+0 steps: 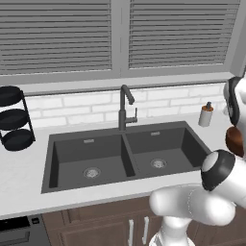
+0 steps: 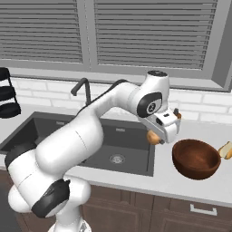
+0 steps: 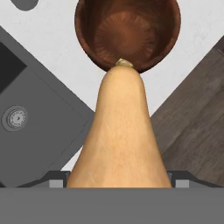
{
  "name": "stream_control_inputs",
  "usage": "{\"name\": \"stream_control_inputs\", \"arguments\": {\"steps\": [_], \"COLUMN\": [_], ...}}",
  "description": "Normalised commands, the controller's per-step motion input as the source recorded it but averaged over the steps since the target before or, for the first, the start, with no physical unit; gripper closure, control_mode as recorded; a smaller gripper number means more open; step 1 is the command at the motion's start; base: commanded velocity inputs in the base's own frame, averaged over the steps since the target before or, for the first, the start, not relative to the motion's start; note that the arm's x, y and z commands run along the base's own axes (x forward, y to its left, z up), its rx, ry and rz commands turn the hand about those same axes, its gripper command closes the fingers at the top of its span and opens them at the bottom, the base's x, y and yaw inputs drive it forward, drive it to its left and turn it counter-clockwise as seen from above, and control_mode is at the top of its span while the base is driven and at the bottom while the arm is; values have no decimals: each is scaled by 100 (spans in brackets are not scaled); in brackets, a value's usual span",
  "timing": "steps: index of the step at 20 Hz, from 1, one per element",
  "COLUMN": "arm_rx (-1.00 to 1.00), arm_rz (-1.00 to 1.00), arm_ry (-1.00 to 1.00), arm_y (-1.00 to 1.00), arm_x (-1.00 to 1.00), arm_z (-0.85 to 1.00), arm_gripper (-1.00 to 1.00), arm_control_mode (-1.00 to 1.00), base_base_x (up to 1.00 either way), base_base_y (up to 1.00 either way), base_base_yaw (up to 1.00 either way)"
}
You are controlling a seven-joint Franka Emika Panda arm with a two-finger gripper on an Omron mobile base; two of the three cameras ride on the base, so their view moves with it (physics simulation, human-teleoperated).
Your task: Pick the squash from the sink and place it in the bowl. Then pick the bowl and place it in the microwave. Then close the microwave door and press the start button.
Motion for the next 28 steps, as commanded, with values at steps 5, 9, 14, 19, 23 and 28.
{"name": "stream_control_inputs", "arguments": {"steps": [5,9,14,19,23,28], "arm_rx": [0,1,4,4,1,2], "arm_rz": [0,0,0,0,0,0], "arm_ry": [3,4,6,5,4,1], "arm_y": [-56,-47,-52,-27,-14,-24], "arm_x": [42,51,40,20,27,29], "arm_z": [-24,-24,-27,-21,-19,-26], "arm_gripper": [100,100,100,100,100,100], "arm_control_mode": [-100,-100,-100,-100,-100,-100], "base_base_x": [0,0,0,0,0,0], "base_base_y": [0,0,0,0,0,0], "base_base_yaw": [0,0,0,0,0,0]}}
